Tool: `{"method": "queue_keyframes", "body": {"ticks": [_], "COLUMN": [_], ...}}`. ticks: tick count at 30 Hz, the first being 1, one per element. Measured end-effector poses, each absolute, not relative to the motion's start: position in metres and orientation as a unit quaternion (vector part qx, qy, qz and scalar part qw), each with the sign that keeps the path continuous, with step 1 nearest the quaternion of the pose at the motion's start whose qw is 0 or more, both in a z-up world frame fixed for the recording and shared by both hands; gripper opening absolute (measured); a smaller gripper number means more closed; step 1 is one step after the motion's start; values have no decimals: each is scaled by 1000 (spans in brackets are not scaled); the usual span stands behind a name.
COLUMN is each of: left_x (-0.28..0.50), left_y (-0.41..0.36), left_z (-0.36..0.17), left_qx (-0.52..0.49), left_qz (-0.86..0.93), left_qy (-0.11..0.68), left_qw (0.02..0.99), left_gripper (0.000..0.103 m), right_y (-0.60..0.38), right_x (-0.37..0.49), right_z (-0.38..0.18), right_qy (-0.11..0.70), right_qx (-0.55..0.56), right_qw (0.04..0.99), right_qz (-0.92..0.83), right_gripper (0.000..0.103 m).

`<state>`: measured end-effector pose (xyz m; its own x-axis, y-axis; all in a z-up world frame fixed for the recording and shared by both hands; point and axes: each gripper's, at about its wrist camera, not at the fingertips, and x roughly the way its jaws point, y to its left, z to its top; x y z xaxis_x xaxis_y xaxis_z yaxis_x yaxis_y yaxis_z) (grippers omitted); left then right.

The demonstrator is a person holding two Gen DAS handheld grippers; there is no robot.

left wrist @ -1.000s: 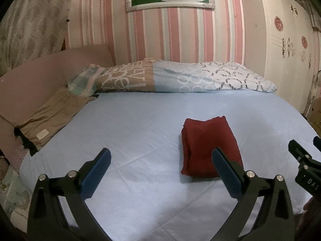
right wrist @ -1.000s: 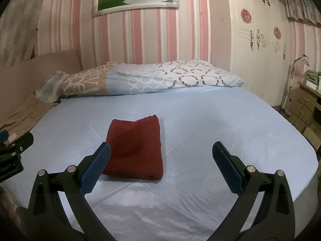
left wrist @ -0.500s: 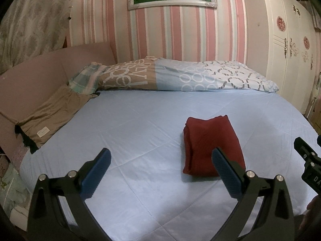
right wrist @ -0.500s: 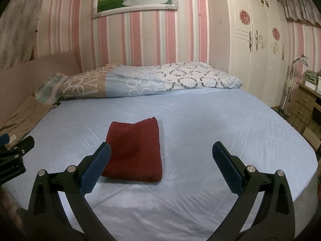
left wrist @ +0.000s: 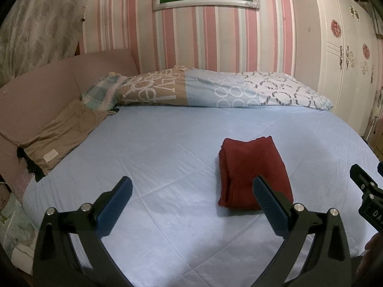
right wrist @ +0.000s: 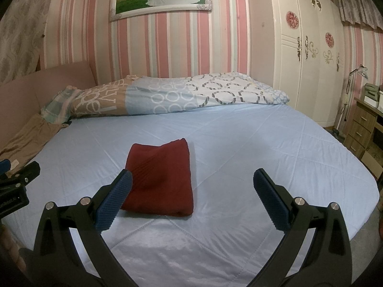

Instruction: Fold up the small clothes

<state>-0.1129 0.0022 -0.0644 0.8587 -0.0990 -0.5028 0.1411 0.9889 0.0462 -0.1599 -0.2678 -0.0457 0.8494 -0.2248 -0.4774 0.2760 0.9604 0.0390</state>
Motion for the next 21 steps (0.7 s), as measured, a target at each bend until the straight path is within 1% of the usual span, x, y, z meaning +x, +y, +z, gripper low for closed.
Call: {"method": "queue_keyframes", "body": {"ticks": [21], "left_x": [-115], "left_y": [0], "left_z": [-64], "left_qx": [42], "left_qz": [-62], "left_qy": [255], "left_qw": [964], "left_gripper": [101], "right_y": [-269], "right_x": [-157], "right_z": [-45], "right_qy": [247], "right_qx": [54], "right_qw": [959], "right_qz": [-128], "right_gripper": [100]}}
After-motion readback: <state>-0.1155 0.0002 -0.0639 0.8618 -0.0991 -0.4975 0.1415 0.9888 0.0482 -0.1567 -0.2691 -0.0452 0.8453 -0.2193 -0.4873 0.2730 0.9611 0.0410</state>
